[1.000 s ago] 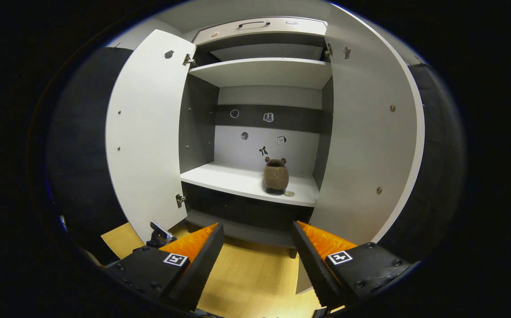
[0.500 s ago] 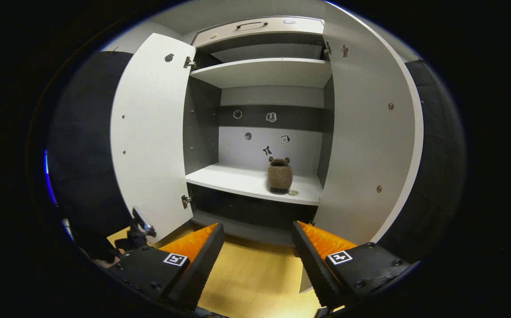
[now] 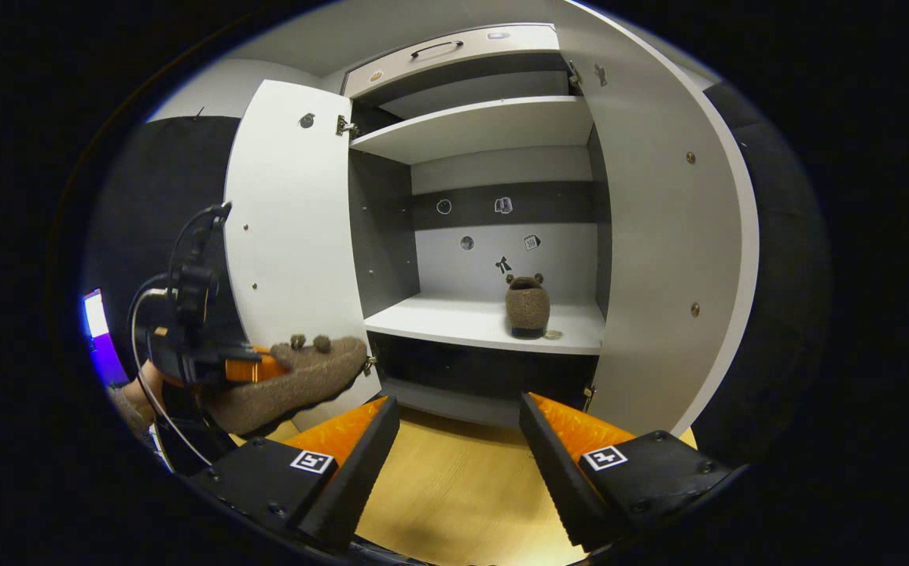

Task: Grab one shoe with the right hand and put it into the shoe cabinet, grab the other shoe with the left hand and put it into the shoe cabinet; then close the right door with the right hand and the left door with the left hand.

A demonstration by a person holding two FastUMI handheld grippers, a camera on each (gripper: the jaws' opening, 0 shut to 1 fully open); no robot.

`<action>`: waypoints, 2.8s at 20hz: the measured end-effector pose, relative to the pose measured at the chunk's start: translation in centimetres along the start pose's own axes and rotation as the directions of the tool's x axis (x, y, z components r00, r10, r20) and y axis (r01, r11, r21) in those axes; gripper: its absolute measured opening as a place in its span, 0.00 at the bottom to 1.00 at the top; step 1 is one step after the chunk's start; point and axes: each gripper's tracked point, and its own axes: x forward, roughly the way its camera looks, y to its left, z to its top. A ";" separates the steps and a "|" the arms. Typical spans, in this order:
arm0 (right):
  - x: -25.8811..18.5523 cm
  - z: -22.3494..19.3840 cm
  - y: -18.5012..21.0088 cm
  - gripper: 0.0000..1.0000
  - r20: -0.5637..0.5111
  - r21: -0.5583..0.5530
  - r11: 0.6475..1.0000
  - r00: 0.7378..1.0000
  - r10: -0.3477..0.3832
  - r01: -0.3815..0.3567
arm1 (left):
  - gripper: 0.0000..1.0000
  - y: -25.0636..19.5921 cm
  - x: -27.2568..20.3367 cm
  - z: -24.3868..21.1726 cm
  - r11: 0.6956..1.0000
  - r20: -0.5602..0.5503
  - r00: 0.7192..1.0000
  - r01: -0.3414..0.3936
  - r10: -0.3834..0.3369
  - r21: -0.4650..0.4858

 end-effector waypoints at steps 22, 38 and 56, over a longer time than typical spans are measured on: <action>-3.4 0.7 -4.5 0.99 -0.023 -0.012 0.999 0.999 -0.046 0.046 | 0.05 0.9 33.0 16.0 0.988 -0.076 0.990 -0.107 0.116 0.107; -2.8 1.6 -4.3 0.99 -0.019 -0.004 1.000 0.999 -0.027 0.027 | 0.89 2.3 30.7 15.6 0.994 -0.054 0.996 -0.066 0.070 0.083; -9.0 8.6 -9.3 0.98 0.187 -0.052 0.987 0.972 -0.141 0.153 | 0.95 -4.4 -7.1 18.9 0.982 0.565 0.810 0.191 -0.156 -0.002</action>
